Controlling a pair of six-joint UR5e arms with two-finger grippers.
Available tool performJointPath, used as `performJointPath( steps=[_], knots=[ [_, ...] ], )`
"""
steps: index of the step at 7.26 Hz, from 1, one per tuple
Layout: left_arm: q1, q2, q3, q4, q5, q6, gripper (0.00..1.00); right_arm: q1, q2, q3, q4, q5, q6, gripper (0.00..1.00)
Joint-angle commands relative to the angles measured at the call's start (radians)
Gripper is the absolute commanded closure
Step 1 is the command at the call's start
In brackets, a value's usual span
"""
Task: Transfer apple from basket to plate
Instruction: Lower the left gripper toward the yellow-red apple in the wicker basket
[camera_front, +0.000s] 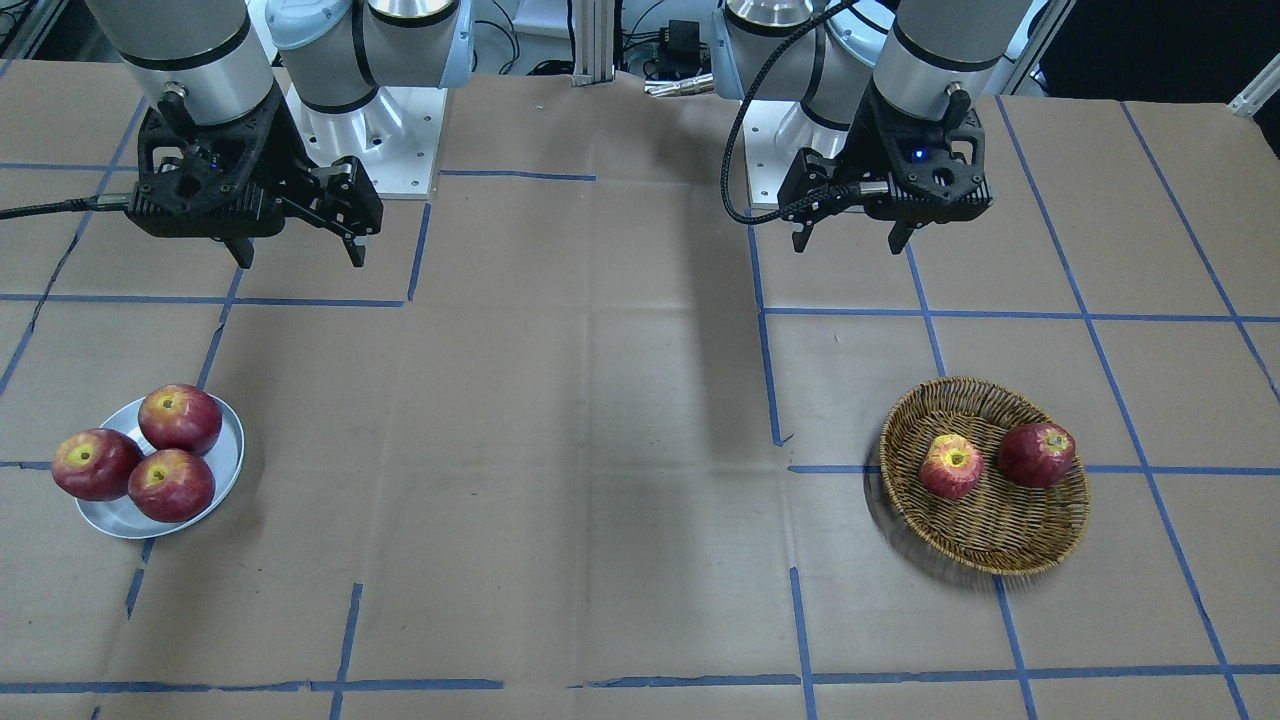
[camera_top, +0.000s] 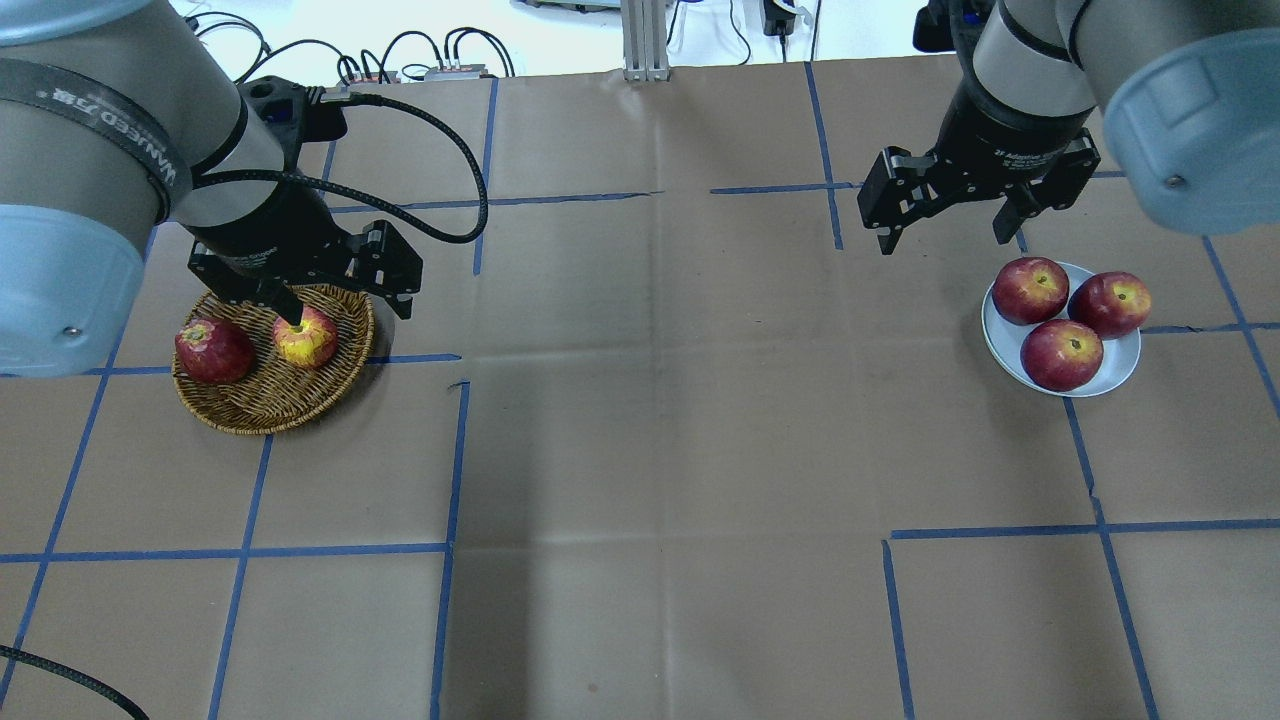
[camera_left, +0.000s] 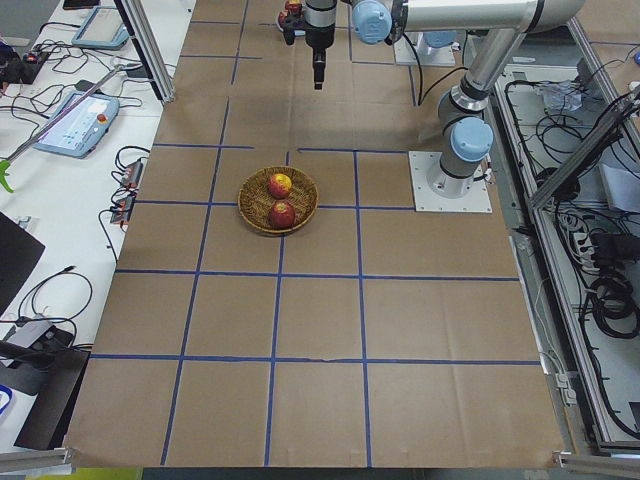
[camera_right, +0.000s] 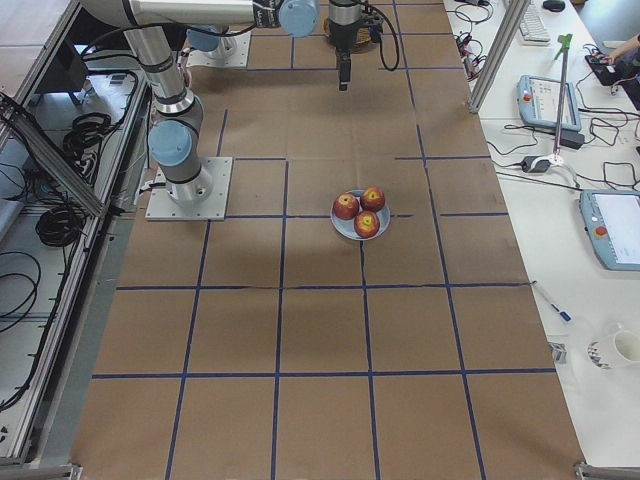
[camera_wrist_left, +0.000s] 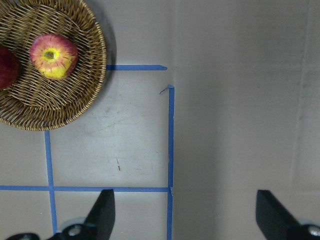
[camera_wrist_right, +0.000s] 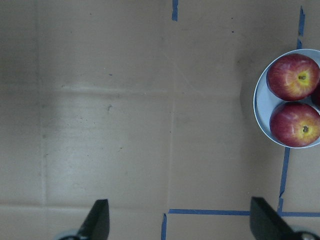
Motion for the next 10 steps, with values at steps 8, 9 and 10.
performJointPath(
  steps=[8, 9, 10],
  knots=[
    [0.281, -0.169, -0.188, 0.386, 0.004, 0.444, 0.01, 0.000, 0.000, 0.000, 0.000, 0.000, 0.000, 0.00],
    [0.284, -0.233, -0.181, 0.448, 0.004, 0.464, 0.01, 0.000, 0.000, 0.000, 0.000, 0.000, 0.000, 0.00],
    [0.284, -0.298, -0.169, 0.495, 0.004, 0.468, 0.01, 0.000, 0.000, 0.000, 0.000, 0.000, 0.000, 0.00]
  ],
)
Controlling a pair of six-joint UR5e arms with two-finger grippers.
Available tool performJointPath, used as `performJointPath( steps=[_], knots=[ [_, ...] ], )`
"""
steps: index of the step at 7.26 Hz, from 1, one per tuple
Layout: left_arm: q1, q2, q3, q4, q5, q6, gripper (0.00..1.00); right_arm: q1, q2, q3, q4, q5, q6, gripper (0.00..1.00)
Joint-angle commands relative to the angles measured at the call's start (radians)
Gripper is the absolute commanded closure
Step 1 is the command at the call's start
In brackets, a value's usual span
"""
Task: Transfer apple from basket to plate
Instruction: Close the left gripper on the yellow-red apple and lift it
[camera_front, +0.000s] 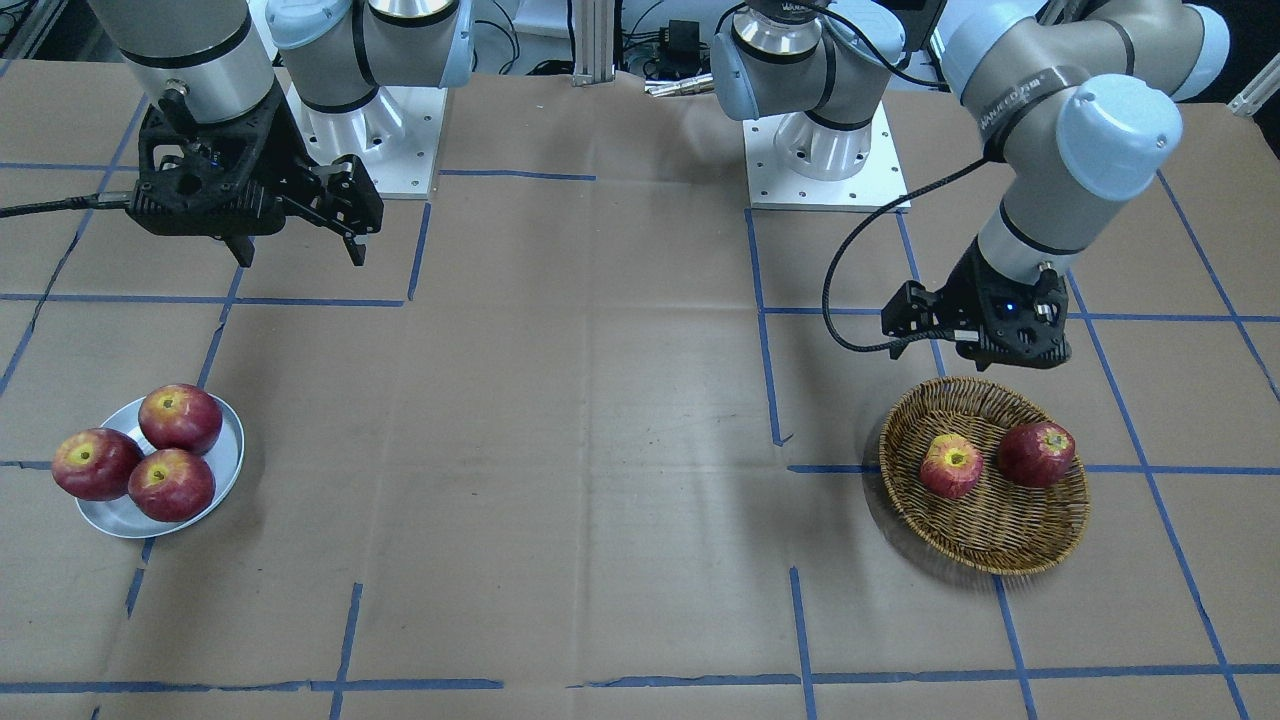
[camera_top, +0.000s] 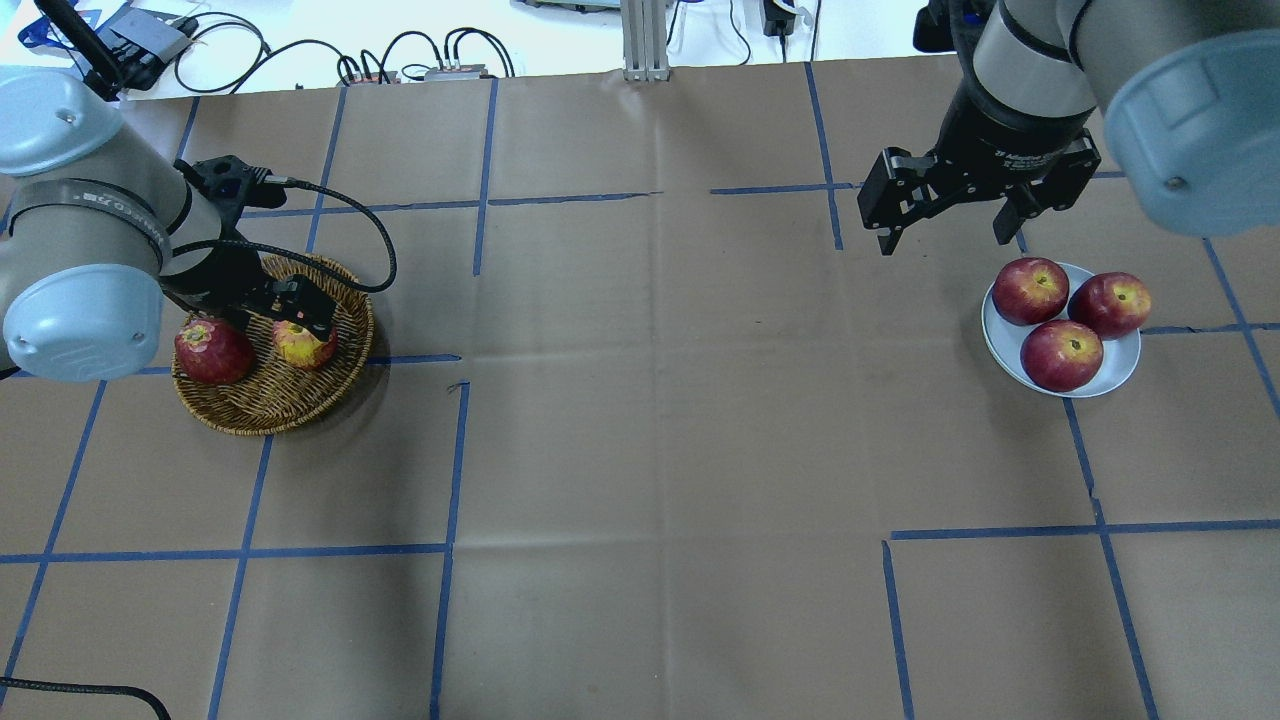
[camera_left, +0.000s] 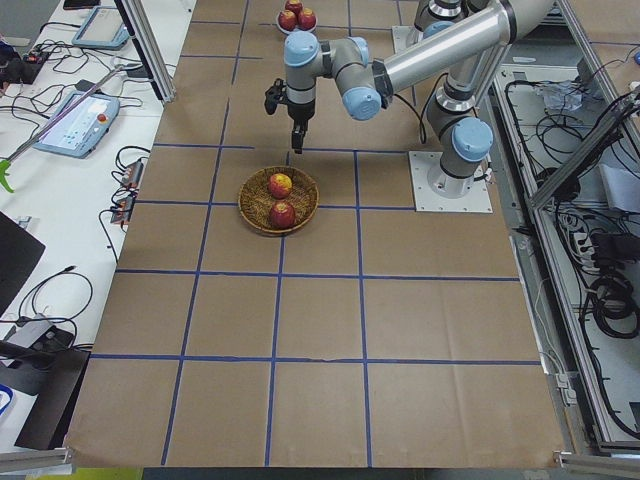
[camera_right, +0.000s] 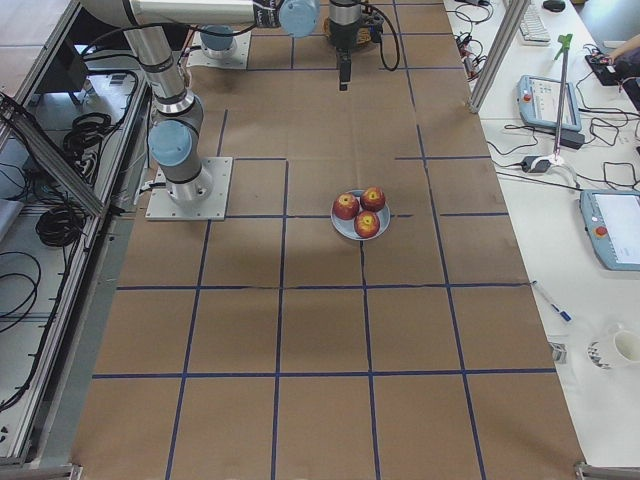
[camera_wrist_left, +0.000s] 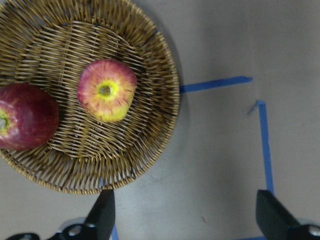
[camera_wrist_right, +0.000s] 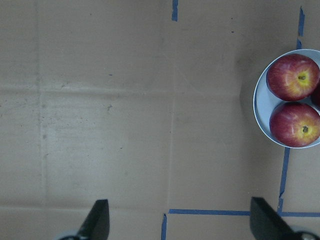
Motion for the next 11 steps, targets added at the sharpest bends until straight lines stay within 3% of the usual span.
performJointPath(
  steps=[1, 3, 11],
  knots=[
    [0.008, -0.132, 0.023, 0.126, 0.000, 0.044, 0.01, 0.000, 0.000, 0.000, 0.000, 0.000, 0.000, 0.00],
    [0.008, -0.178, 0.033, 0.189, 0.052, 0.102, 0.01, 0.000, 0.000, 0.000, 0.000, 0.000, 0.000, 0.00],
    [0.034, -0.290, 0.037, 0.191, 0.036, 0.102, 0.01, 0.000, 0.000, 0.000, 0.000, 0.000, 0.000, 0.00]
  ],
)
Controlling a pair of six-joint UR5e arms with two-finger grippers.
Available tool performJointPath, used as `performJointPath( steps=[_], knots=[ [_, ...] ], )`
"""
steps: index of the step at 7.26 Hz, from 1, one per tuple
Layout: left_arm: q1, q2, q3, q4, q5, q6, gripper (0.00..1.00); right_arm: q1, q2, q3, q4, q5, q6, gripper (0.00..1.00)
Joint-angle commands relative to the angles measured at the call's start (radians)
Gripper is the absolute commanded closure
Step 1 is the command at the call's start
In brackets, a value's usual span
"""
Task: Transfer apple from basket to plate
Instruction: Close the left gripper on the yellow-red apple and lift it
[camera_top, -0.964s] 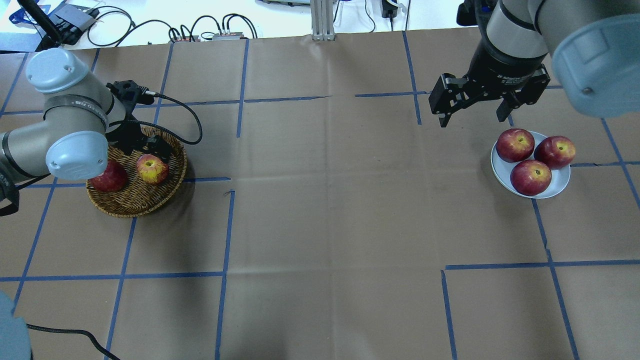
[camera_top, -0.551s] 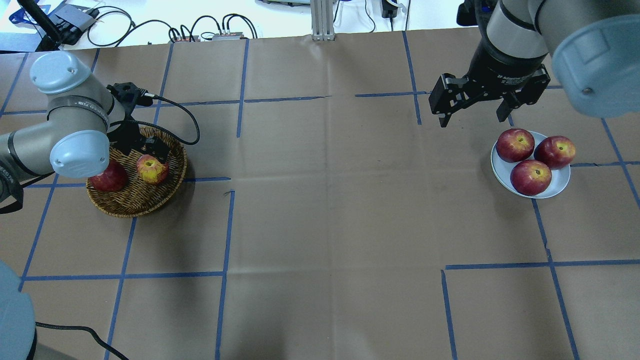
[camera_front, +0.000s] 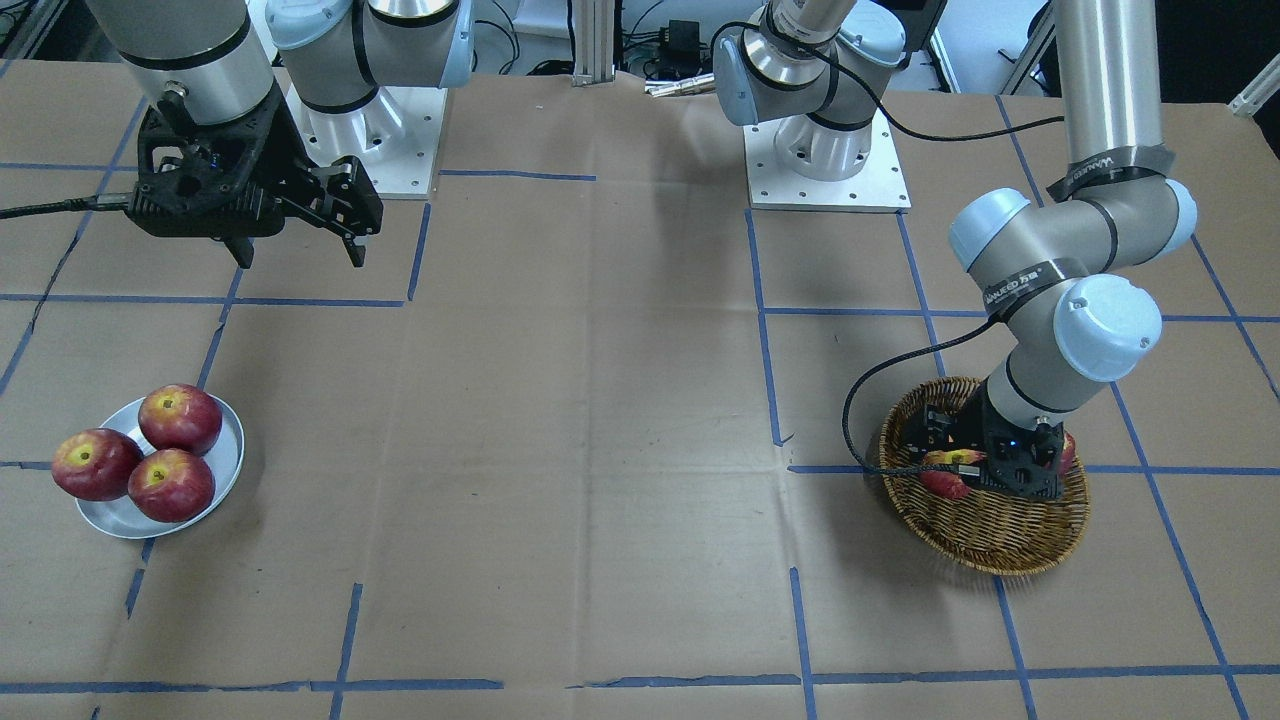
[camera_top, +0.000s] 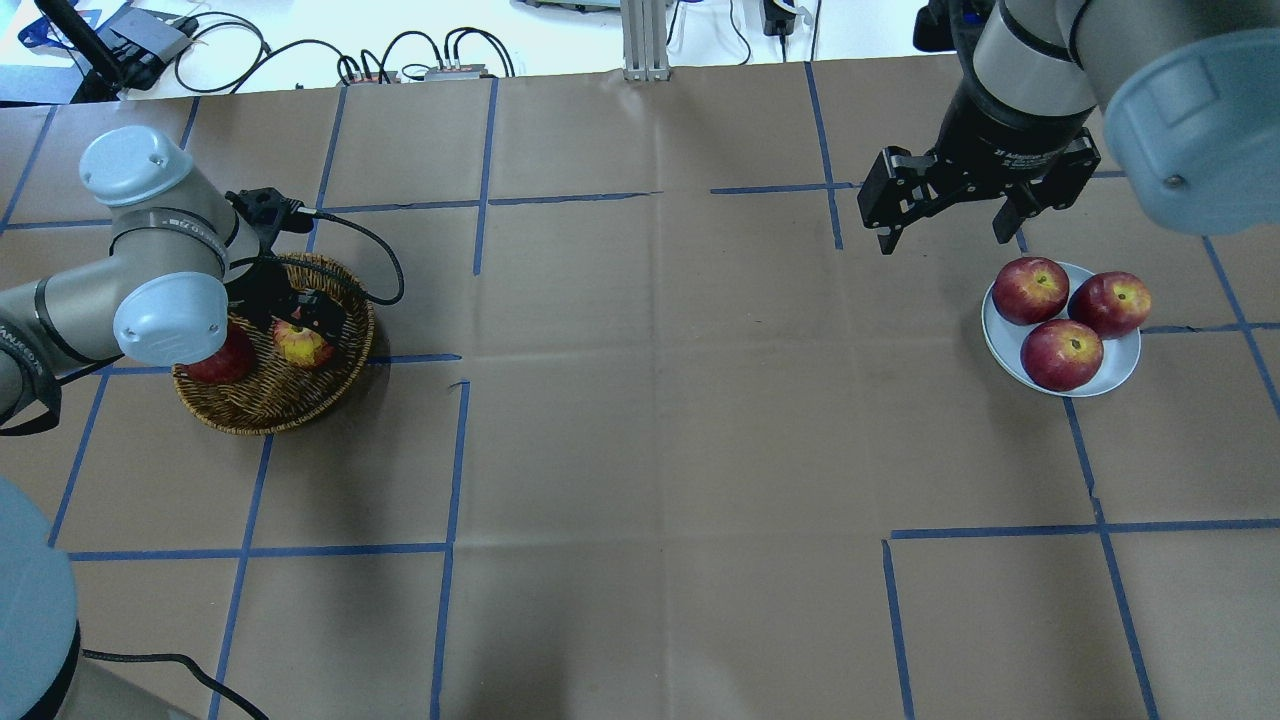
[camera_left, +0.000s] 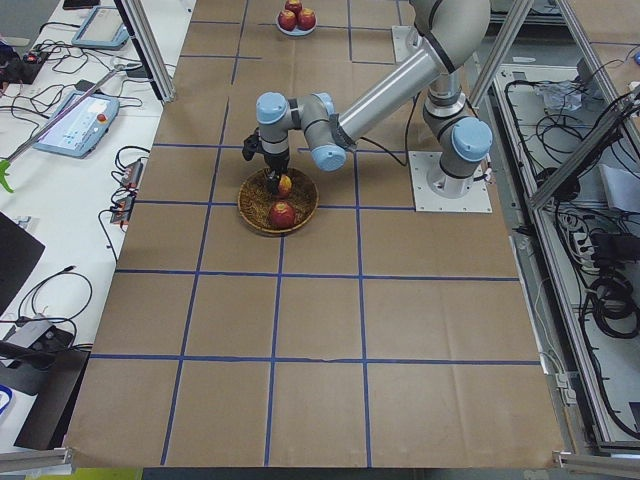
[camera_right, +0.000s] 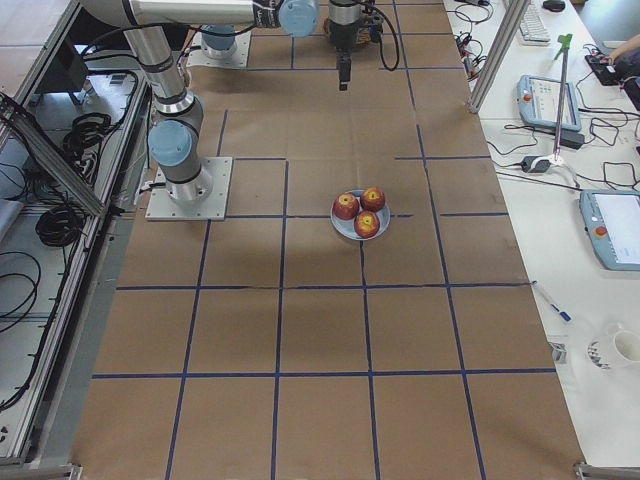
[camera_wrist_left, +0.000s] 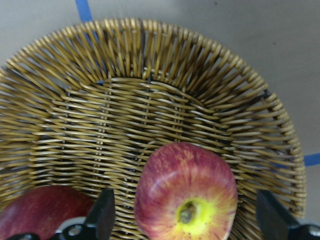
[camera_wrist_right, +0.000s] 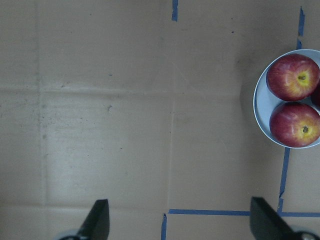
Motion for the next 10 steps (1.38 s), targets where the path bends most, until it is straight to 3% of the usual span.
performJointPath(
  steps=[1, 2, 3, 4, 7, 10],
  knots=[
    [0.000, -0.028, 0.010, 0.001, 0.000, 0.001, 0.06, 0.000, 0.000, 0.000, 0.000, 0.000, 0.000, 0.00],
    [0.000, -0.030, 0.012, 0.001, 0.000, 0.001, 0.27, 0.000, 0.000, 0.000, 0.000, 0.000, 0.000, 0.00],
    [0.000, -0.029, 0.014, 0.001, 0.000, 0.001, 0.41, 0.000, 0.000, 0.000, -0.001, 0.000, 0.000, 0.00],
    [0.000, -0.021, 0.017, 0.001, 0.000, 0.000, 0.46, 0.000, 0.000, 0.000, -0.001, 0.000, 0.000, 0.00],
    [-0.093, 0.109, 0.030, -0.054, 0.009, -0.187, 0.47, 0.000, 0.000, 0.000, -0.001, 0.002, 0.000, 0.00],
    [-0.389, 0.139, 0.030, -0.102, 0.014, -0.654, 0.47, 0.000, 0.000, 0.000, -0.001, 0.002, 0.000, 0.00]
  ],
)
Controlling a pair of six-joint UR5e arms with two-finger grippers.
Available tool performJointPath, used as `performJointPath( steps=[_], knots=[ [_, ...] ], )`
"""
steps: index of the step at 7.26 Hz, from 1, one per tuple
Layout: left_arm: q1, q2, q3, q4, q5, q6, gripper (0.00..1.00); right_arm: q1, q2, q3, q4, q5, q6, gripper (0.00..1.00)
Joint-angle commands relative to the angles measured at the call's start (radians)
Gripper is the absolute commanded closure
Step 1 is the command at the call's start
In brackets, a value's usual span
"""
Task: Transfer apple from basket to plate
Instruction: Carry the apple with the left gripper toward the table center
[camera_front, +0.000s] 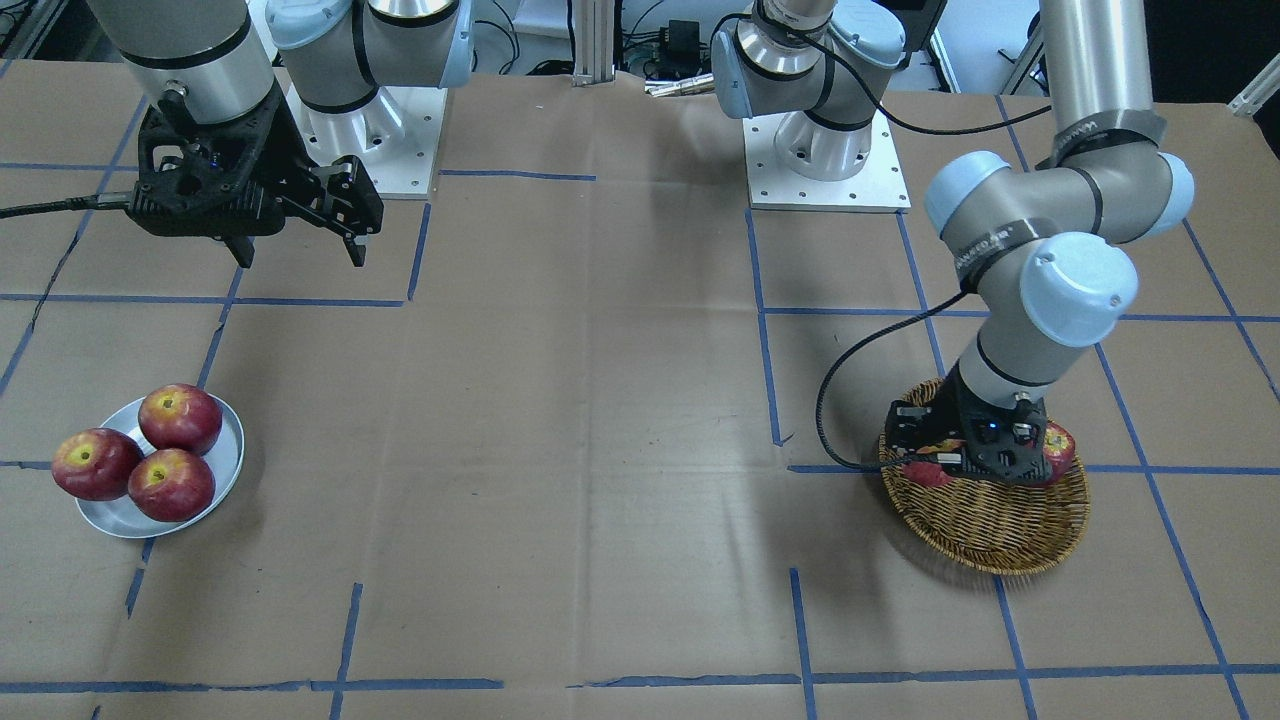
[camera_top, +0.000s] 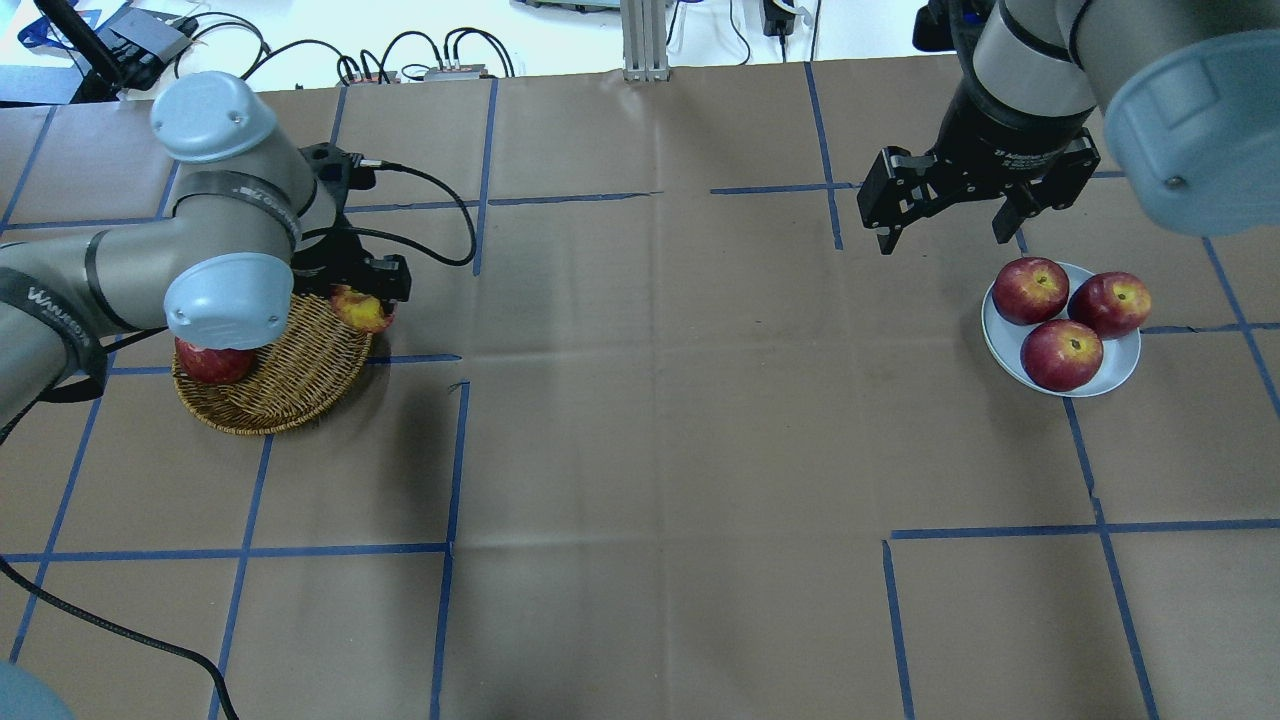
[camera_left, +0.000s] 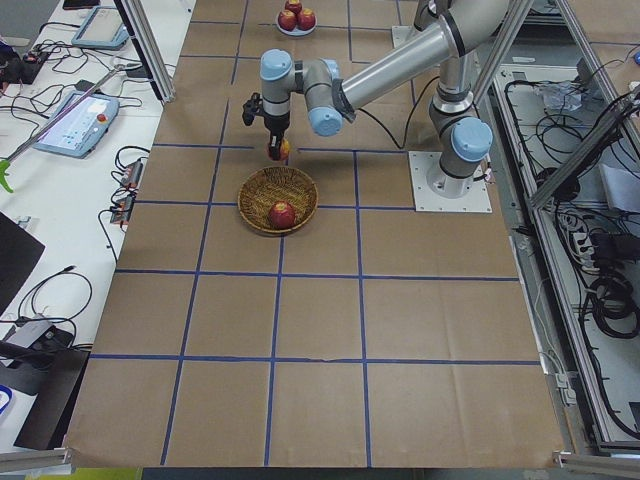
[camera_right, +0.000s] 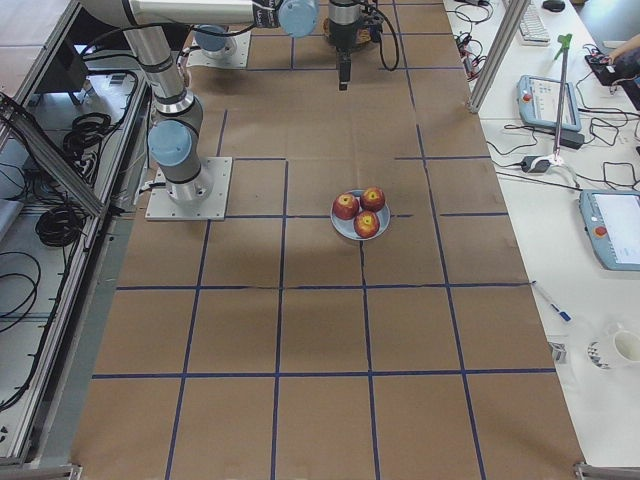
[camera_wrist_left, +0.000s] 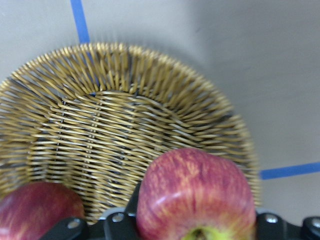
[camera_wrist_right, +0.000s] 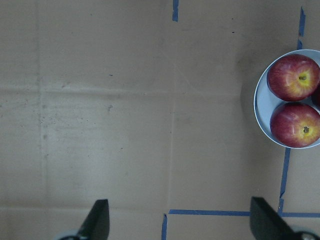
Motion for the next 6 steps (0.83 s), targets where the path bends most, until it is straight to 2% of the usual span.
performJointPath(
  steps=[1, 2, 4, 5, 6],
  knots=[
    [-0.197, -0.019, 0.002, 0.005, -0.012, -0.344, 0.47, 0.000, 0.000, 0.000, 0.000, 0.000, 0.000, 0.00],
    [-0.272, -0.065, 0.026, 0.020, -0.013, -0.452, 0.47, 0.000, 0.000, 0.000, 0.000, -0.001, 0.000, 0.00],
    [-0.424, -0.206, 0.159, 0.028, -0.012, -0.641, 0.47, 0.000, 0.000, 0.000, 0.000, 0.000, 0.000, 0.00],
    [-0.481, -0.289, 0.242, 0.033, 0.003, -0.695, 0.47, 0.000, 0.000, 0.000, 0.000, 0.000, 0.000, 0.00],
    [-0.494, -0.317, 0.267, 0.034, 0.005, -0.694, 0.47, 0.000, 0.000, 0.000, 0.000, 0.000, 0.000, 0.00]
  ],
)
